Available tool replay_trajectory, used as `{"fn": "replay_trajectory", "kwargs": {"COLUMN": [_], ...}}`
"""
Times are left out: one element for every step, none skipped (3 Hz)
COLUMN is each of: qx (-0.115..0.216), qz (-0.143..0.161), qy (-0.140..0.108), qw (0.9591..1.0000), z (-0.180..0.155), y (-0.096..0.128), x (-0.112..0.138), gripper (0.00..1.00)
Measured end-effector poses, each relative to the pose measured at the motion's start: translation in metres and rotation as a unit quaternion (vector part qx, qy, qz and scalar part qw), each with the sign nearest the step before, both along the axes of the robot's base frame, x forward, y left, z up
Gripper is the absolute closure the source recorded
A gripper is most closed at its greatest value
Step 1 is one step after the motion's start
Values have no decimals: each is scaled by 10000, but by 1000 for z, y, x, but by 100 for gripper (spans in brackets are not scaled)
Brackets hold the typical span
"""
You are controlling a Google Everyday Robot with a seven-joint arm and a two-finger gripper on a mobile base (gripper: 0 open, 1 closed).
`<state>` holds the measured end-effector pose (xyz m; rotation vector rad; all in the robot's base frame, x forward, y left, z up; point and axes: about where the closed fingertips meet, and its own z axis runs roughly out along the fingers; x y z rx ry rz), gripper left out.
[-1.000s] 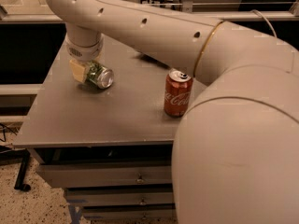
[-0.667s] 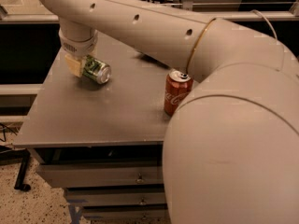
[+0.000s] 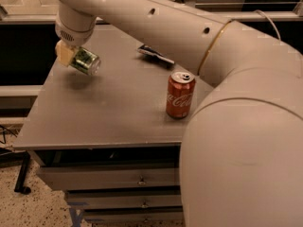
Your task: Place green can upright
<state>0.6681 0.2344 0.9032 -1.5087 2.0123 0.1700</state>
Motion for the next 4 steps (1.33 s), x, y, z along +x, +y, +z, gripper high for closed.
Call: {"fn": "replay_trajectory", "kwargs": {"qx": [848,1621,2323,2852], "qz": [366,669,929,1180], "qy": [-203,-514,-946,-1265], "qw": [9955,9832,9636,9427], "z": [9,21,38,54], "y": [20,32,41,57], "x": [7,11,14,14], "gripper": [100,100,100,100]}}
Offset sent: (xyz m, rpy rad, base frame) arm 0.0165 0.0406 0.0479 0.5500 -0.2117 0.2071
